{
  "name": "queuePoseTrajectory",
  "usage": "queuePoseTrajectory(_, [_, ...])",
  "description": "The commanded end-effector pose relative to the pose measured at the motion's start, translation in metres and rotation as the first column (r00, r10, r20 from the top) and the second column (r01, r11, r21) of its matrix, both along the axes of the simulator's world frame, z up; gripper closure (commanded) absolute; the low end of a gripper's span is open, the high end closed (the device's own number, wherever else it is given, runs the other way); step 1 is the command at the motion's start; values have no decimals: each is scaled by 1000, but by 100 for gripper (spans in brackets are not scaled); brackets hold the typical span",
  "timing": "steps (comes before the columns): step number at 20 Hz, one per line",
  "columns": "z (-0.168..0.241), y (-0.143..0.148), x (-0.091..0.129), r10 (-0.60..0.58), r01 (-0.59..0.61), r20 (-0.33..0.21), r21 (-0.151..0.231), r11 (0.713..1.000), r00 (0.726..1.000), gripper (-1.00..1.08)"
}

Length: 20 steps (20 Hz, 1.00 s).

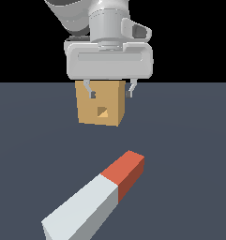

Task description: Insert the peg into the horizontal hole in a box.

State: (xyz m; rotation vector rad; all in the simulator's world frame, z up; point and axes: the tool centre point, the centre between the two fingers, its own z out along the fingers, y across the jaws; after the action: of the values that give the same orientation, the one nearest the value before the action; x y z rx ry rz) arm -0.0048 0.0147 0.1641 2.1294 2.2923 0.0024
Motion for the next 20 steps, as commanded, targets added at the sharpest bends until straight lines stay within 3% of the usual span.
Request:
queuePoseTrajectory(1, [0,0,0,0,0,0,0,1000,1000,-92])
queuePoseTrajectory(7, [-6,-14,3,-52,52,0,0,999,999,-92])
queuePoseTrajectory(13, [-26,-57,7,-212,212,-2,1,977,977,-92])
queuePoseTrajectory(16, [-42,-91,5,-335,335,-3,2,942,942,-92])
queuePoseTrajectory(20, [-64,-138,-6,-498,498,-5,4,867,867,-92])
